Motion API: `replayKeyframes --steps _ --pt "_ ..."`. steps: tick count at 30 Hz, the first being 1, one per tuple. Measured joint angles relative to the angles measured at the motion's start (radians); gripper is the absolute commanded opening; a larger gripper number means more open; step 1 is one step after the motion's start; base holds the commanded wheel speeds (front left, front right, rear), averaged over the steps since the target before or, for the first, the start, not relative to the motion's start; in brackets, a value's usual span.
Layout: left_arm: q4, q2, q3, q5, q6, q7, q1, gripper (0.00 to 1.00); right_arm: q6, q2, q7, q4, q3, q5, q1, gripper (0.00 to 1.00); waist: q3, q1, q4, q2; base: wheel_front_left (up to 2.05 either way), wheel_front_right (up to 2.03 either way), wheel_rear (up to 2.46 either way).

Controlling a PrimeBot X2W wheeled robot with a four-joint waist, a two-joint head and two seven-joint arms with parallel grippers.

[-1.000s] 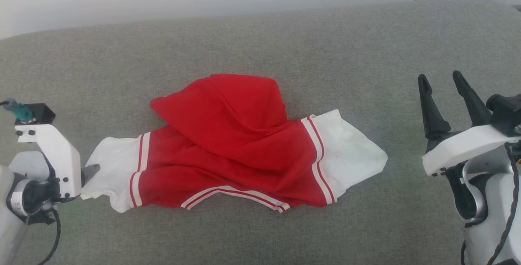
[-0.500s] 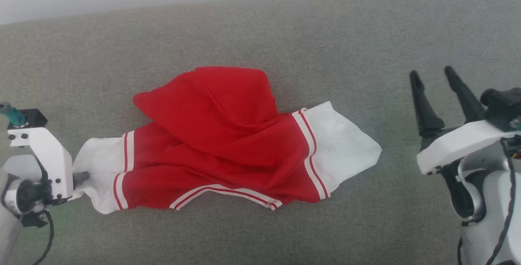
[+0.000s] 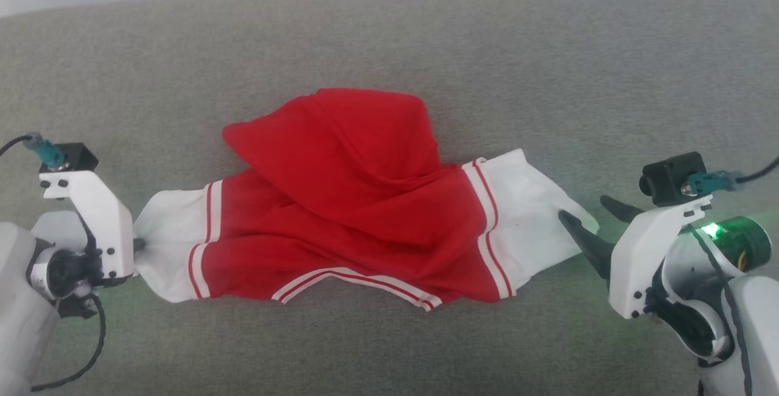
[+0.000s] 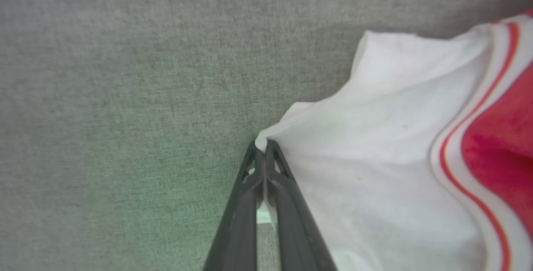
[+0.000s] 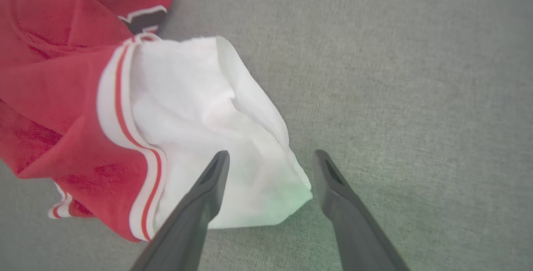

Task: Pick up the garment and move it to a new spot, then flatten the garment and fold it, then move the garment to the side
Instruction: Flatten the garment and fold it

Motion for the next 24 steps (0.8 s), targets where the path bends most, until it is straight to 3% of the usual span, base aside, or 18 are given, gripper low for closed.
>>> replayKeyframes --steps 13,14,15,24 --pt "-0.001 -0.044 -0.012 0.003 -0.031 -0.043 -0.054 0.00 0.000 0.005 0.244 0.168 0.030 0.004 -0.119 0.97 0.068 0.0000 0.070 0.0000 0.00 0.00 0.00" --pt "0.002 -0.048 -0.012 0.003 -0.034 -0.045 -0.056 0.00 0.000 0.004 0.258 0.183 0.035 0.010 -0.132 0.11 0.071 0.0000 0.074 0.0000 0.00 0.00 0.00" --pt "0.006 -0.051 -0.012 0.003 -0.036 -0.048 -0.059 0.00 0.000 -0.001 0.267 0.192 0.043 0.016 -0.144 0.00 0.072 0.0000 0.078 0.0000 0.00 0.00 0.00" --pt "0.007 -0.071 -0.017 0.001 -0.026 -0.053 -0.065 0.00 0.000 -0.028 0.298 0.220 0.044 0.124 -0.169 0.00 0.022 0.0000 0.098 -0.0001 0.00 0.00 0.00"
